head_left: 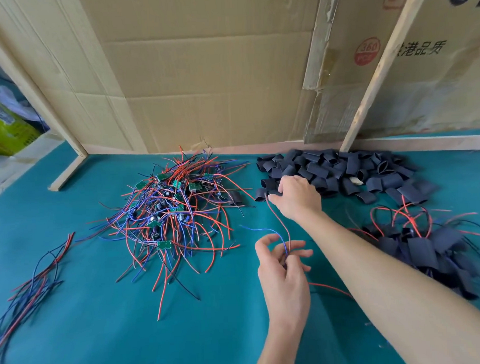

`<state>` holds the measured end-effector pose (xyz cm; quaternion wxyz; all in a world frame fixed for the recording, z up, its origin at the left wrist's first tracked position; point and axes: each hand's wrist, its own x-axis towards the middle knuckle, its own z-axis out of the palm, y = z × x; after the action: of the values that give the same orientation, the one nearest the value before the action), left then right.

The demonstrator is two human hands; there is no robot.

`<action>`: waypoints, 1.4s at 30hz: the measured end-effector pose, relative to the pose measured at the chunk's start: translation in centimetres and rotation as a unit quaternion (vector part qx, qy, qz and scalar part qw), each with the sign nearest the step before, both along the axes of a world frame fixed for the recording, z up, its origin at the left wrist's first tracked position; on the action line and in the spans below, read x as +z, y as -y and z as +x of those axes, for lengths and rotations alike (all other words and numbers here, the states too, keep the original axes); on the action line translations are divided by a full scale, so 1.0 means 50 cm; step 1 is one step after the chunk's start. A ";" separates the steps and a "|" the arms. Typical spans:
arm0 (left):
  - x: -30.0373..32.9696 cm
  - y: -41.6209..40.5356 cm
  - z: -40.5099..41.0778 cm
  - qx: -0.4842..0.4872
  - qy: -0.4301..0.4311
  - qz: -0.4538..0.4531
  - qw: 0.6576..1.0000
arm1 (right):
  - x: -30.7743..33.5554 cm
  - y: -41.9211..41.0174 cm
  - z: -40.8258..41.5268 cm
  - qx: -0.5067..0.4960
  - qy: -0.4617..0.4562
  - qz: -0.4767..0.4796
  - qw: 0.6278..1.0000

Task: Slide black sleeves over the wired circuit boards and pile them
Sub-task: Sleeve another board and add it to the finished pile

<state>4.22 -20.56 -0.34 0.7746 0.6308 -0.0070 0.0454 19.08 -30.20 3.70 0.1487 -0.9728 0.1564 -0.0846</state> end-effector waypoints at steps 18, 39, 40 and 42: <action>0.008 0.007 0.002 -0.034 0.021 0.098 0.994 | 0.011 0.024 -0.287 0.101 0.117 0.453 0.878; -0.003 0.016 0.006 0.016 0.037 0.082 0.996 | 0.007 0.116 -0.321 0.159 -0.084 0.398 0.899; -0.005 0.017 0.007 0.024 0.037 0.082 0.996 | 0.011 0.112 -0.323 0.180 -0.108 0.384 0.899; -0.007 0.018 0.011 0.040 0.025 0.081 0.996 | 0.019 0.108 -0.328 0.220 -0.156 0.374 0.887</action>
<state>4.78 -21.44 -0.71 0.7183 0.6897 -0.0051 0.0910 2.68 -35.59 4.66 0.4900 -0.8552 -0.0207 0.1675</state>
